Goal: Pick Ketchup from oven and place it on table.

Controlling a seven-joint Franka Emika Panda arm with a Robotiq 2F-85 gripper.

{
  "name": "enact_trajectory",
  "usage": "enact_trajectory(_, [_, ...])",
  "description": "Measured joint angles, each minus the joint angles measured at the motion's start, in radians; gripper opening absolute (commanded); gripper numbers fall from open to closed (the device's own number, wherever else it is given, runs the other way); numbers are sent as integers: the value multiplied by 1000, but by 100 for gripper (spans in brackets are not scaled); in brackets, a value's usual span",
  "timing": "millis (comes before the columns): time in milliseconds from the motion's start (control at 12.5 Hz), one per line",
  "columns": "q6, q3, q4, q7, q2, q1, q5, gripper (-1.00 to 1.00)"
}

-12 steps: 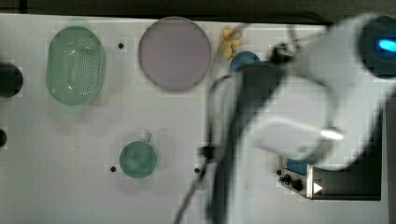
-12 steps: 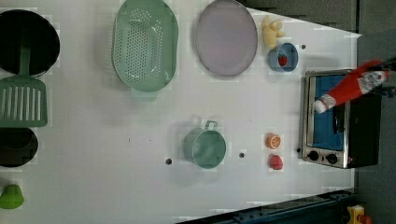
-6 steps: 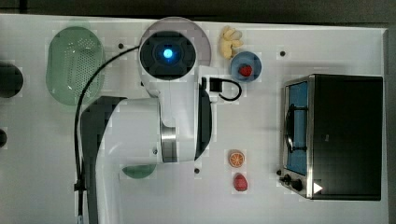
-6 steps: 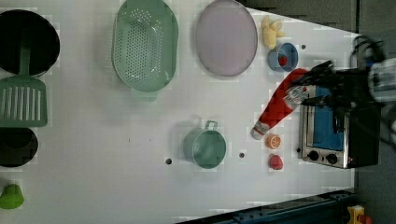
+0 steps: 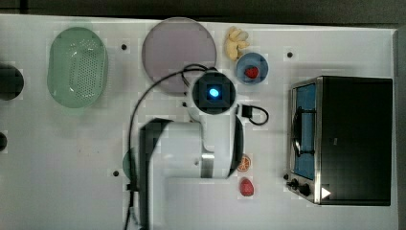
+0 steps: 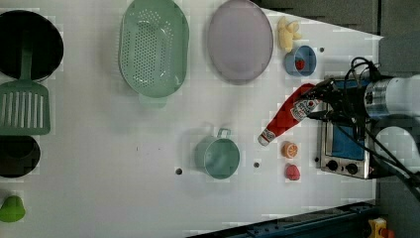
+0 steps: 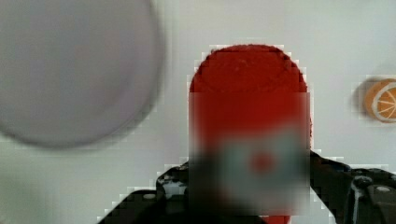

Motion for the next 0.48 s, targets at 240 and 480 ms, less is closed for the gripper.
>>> enact_trajectory(240, [184, -39, -27, 0, 116, -26, -3, 20])
enact_trajectory(480, [248, -11, -70, 0, 258, -37, 16, 59])
